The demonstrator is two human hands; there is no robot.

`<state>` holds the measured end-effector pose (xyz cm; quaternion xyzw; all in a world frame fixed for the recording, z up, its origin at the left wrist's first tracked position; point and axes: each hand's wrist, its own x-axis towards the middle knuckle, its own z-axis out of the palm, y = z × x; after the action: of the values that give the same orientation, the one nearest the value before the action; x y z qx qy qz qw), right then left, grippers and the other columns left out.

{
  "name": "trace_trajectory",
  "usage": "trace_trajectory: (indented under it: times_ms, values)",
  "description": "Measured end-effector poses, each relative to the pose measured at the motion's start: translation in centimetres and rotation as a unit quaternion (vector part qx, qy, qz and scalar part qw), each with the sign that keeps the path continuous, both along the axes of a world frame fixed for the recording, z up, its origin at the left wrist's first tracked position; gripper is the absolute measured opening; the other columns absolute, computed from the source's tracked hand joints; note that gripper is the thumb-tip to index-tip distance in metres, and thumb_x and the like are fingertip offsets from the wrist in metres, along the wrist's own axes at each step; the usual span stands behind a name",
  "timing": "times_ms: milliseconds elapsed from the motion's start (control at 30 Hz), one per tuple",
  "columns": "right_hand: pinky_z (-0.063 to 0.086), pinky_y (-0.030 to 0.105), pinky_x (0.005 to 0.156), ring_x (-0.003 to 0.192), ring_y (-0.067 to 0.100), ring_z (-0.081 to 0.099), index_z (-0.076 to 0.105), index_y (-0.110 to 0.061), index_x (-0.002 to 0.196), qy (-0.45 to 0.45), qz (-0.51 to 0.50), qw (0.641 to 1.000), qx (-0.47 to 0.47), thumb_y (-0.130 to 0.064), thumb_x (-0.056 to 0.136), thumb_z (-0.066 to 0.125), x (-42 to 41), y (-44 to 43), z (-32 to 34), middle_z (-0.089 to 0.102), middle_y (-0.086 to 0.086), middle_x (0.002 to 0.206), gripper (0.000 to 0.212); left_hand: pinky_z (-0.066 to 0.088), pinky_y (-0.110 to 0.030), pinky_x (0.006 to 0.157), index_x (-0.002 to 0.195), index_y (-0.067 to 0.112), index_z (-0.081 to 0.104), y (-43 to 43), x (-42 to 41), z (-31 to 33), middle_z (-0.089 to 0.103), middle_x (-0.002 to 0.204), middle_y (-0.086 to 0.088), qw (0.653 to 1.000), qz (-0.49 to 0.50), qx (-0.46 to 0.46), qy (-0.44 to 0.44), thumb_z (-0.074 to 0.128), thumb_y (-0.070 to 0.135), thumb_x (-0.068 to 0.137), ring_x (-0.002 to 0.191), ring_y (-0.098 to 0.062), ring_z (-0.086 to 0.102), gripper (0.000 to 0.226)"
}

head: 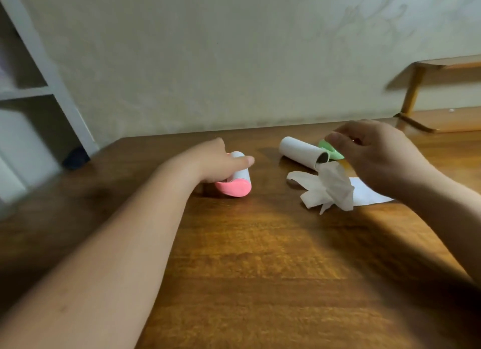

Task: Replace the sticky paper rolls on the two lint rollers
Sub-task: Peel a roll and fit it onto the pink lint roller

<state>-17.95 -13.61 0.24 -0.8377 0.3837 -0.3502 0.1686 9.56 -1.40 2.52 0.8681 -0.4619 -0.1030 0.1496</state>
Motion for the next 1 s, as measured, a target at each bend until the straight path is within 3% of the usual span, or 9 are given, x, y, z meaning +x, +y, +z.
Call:
trace_trajectory:
  times_ms: [133, 200, 400, 533, 600, 700, 800, 933, 1000]
  values:
    - [0.041, 0.022, 0.068, 0.088, 0.012, 0.062, 0.078, -0.023, 0.116, -0.035, 0.0, 0.999, -0.033, -0.041, 0.11, 0.059, 0.2, 0.8, 0.3, 0.072, -0.003, 0.104, 0.027, 0.033, -0.033, 0.058, 0.095, 0.016, 0.058, -0.4, -0.2, -0.4, 0.059, 0.085, -0.002, 0.996, -0.006, -0.07, 0.053, 0.071, 0.052, 0.092, 0.069, -0.02, 0.054, 0.039]
    - [0.04, 0.019, 0.069, 0.089, 0.009, 0.062, 0.077, -0.023, 0.115, -0.064, -0.005, 0.997, -0.04, -0.041, 0.11, 0.059, 0.2, 1.4, 0.6, 0.072, -0.004, 0.105, 0.027, 0.036, -0.032, 0.06, 0.097, 0.014, 0.066, -0.3, -0.6, 0.6, 0.06, 0.085, -0.001, 0.981, -0.013, -0.17, 0.096, 0.071, 0.043, 0.094, 0.071, -0.018, 0.055, 0.03]
    - [0.063, 0.047, 0.087, 0.099, 0.007, 0.074, 0.074, -0.039, 0.116, -0.186, 0.165, 0.961, 0.119, -0.088, 0.092, 0.049, 0.6, 4.4, 1.4, 0.08, -0.008, 0.108, 0.06, 0.046, -0.029, 0.053, 0.104, 0.018, 0.072, 0.8, -5.9, 3.7, 0.062, 0.082, 0.004, 0.784, -0.091, -0.441, 0.427, 0.081, 0.053, 0.08, 0.067, -0.012, 0.06, 0.044]
    - [0.055, 0.064, 0.108, 0.118, 0.034, 0.074, 0.068, -0.035, 0.141, -0.255, 0.333, 0.886, 0.199, -0.062, 0.102, 0.062, 1.6, 5.2, 1.6, 0.079, 0.006, 0.126, 0.048, 0.054, -0.029, 0.047, 0.123, 0.018, 0.064, 1.0, -9.4, 3.0, 0.07, 0.094, -0.002, 0.736, -0.131, -0.478, 0.462, 0.092, 0.059, 0.072, 0.07, -0.021, 0.067, 0.071]
    - [0.051, 0.068, 0.11, 0.121, 0.041, 0.072, 0.071, -0.024, 0.138, -0.311, 0.344, 0.852, 0.244, -0.049, 0.102, 0.065, 1.4, 4.8, 1.9, 0.079, 0.013, 0.126, 0.045, 0.062, -0.038, 0.066, 0.124, 0.018, 0.062, 1.0, -9.7, 3.0, 0.076, 0.102, -0.004, 0.732, -0.145, -0.505, 0.434, 0.095, 0.054, 0.07, 0.083, -0.025, 0.076, 0.073]
    - [0.058, 0.047, 0.098, 0.11, 0.04, 0.066, 0.068, -0.008, 0.14, -0.375, 0.355, 0.799, 0.307, -0.033, 0.1, 0.067, 1.1, 4.2, 2.4, 0.075, 0.017, 0.124, 0.047, 0.063, -0.033, 0.088, 0.13, 0.029, 0.064, 1.3, -9.3, 3.3, 0.077, 0.116, 0.002, 0.765, -0.17, -0.501, 0.368, 0.093, 0.055, 0.071, 0.106, -0.019, 0.08, 0.07]
    - [0.051, 0.055, 0.118, 0.133, 0.051, 0.063, 0.06, -0.002, 0.148, -0.383, 0.386, 0.768, 0.338, -0.02, 0.103, 0.058, 0.7, 4.2, 2.8, 0.064, 0.035, 0.145, 0.048, 0.063, -0.026, 0.086, 0.132, 0.034, 0.064, 1.8, -9.2, 3.4, 0.075, 0.119, 0.005, 0.812, -0.215, -0.475, 0.26, 0.088, 0.046, 0.086, 0.11, -0.014, 0.077, 0.053]
    - [0.051, 0.06, 0.113, 0.117, 0.044, 0.059, 0.061, 0.002, 0.145, -0.394, 0.375, 0.759, 0.358, -0.036, 0.105, 0.056, 0.5, 4.8, 3.5, 0.056, 0.048, 0.138, 0.056, 0.062, -0.02, 0.082, 0.125, 0.033, 0.056, 2.5, -10.3, 3.1, 0.068, 0.119, 0.013, 0.844, -0.267, -0.456, 0.096, 0.085, 0.03, 0.097, 0.11, -0.01, 0.074, 0.041]
    - [0.045, 0.07, 0.113, 0.111, 0.041, 0.053, 0.065, 0.004, 0.137, -0.401, 0.321, 0.787, 0.342, -0.051, 0.102, 0.06, 0.3, 4.5, 3.4, 0.062, 0.041, 0.123, 0.065, 0.064, -0.023, 0.073, 0.124, 0.03, 0.055, 3.0, -11.2, 3.2, 0.069, 0.112, 0.012, 0.848, -0.272, -0.45, 0.058, 0.08, 0.042, 0.097, 0.101, -0.007, 0.076, 0.039]
